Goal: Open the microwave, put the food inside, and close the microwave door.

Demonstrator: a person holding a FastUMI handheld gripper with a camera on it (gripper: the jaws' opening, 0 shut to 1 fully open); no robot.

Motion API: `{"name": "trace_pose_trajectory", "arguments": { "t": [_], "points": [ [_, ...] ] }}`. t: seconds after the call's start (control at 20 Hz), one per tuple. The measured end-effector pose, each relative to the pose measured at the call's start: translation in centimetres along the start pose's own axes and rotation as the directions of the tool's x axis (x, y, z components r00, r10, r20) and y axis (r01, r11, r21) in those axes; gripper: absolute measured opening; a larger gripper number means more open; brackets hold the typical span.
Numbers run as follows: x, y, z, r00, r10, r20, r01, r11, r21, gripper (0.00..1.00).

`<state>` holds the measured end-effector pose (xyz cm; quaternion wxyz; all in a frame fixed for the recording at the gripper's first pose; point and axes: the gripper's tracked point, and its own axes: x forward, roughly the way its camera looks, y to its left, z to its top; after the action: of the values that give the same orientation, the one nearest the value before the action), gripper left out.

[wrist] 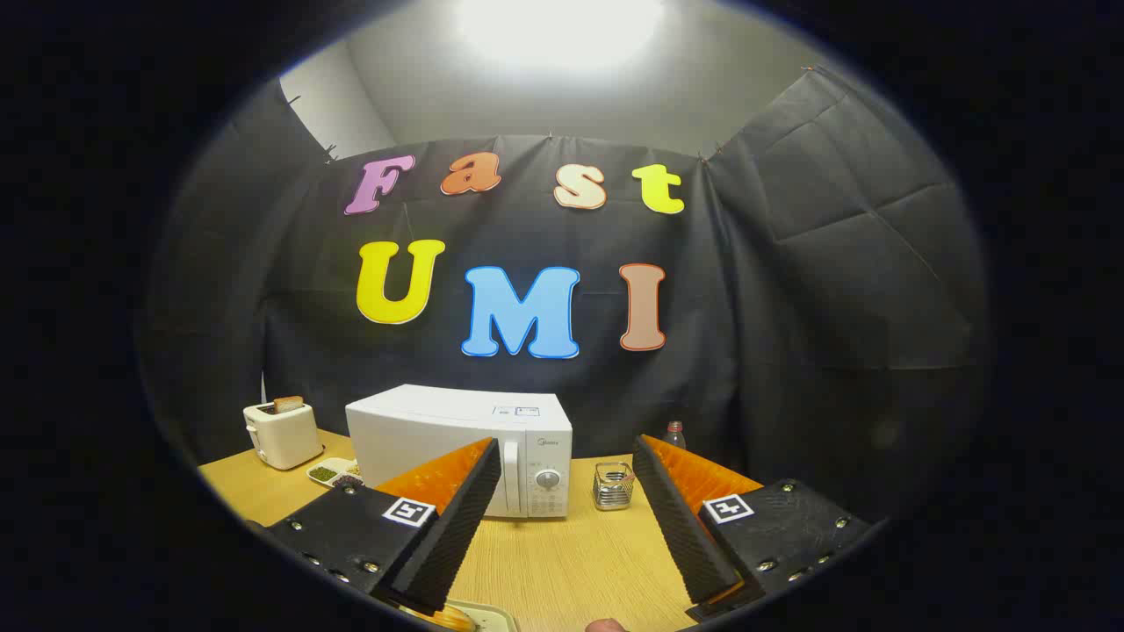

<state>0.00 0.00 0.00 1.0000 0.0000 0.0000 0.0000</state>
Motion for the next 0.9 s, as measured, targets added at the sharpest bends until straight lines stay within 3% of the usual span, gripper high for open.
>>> {"name": "trace_pose_trajectory", "arguments": {
  "t": [0.9],
  "points": [
    [-1.0, 0.0, 1.4, 1.000, -0.011, 0.008, 0.010, 1.000, 0.019, 0.95]
  ]
}}
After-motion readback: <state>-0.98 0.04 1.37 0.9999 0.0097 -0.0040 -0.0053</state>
